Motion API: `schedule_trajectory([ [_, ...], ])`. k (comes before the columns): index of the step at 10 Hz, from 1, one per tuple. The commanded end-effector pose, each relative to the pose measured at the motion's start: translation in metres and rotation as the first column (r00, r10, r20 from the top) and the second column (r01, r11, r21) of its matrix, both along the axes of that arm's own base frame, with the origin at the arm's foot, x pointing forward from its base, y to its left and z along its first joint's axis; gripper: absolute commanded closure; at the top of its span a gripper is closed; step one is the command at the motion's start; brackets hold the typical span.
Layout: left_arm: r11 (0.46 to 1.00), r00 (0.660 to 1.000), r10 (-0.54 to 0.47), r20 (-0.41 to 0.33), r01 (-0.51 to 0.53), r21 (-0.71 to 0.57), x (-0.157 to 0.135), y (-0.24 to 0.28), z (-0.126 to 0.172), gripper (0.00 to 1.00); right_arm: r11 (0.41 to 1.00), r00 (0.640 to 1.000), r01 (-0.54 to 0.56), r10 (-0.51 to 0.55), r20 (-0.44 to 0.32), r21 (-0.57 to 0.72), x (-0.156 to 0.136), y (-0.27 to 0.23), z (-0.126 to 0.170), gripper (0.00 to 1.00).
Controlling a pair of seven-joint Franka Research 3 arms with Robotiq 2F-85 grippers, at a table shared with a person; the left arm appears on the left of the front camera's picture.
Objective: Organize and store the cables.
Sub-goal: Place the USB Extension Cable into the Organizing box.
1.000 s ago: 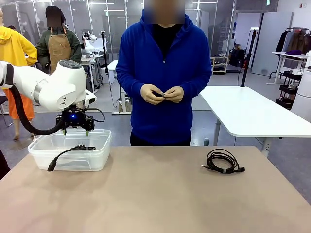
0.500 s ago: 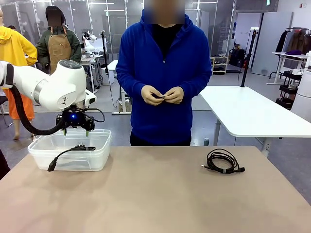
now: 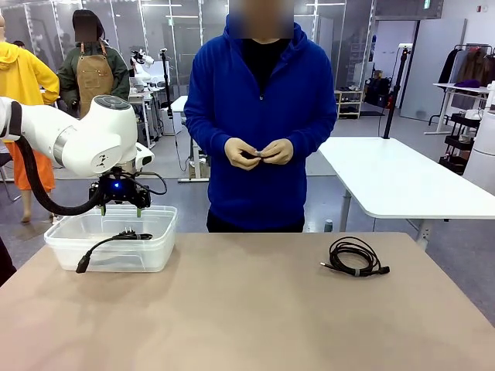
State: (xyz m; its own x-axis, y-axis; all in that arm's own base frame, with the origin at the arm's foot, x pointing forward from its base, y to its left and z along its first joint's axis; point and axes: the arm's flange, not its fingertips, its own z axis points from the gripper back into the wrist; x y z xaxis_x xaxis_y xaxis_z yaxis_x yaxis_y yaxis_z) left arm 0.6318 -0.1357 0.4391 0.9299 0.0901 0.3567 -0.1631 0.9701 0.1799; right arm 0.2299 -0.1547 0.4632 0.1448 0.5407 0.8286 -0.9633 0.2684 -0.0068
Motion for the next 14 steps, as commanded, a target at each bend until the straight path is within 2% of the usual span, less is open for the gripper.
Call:
schedule_trajectory([
  [1, 1.000, 1.000, 0.002, 0.000, -0.002, 0.000, 0.000, 0.001, 0.000, 0.00, 1.000, 1.000, -0.006, 0.006, 0.021, 0.005, -0.001, 0.000, -0.002, 0.00],
  [10, 1.000, 1.000, 0.000, 0.000, 0.000, 0.000, 0.000, 0.000, 0.000, 0.00, 1.000, 1.000, -0.006, 0.006, 0.021, 0.005, -0.001, 0.000, -0.002, 0.00],
  [11, 0.997, 0.997, -0.070, 0.042, 0.071, -0.022, -0.015, 0.000, 0.020, 0.00, 1.000, 1.000, -0.006, 0.006, 0.021, 0.005, -0.001, 0.000, -0.002, 0.00],
  [12, 0.985, 0.986, -0.164, 0.008, 0.165, -0.058, -0.032, 0.004, 0.042, 0.00, 1.000, 1.000, -0.006, 0.006, 0.021, 0.005, -0.001, 0.000, -0.002, 0.00],
  [14, 0.949, 0.958, -0.284, -0.032, 0.276, -0.154, -0.080, 0.021, 0.090, 0.00, 1.000, 1.000, -0.006, 0.006, 0.021, 0.005, -0.001, 0.000, -0.002, 0.00],
])
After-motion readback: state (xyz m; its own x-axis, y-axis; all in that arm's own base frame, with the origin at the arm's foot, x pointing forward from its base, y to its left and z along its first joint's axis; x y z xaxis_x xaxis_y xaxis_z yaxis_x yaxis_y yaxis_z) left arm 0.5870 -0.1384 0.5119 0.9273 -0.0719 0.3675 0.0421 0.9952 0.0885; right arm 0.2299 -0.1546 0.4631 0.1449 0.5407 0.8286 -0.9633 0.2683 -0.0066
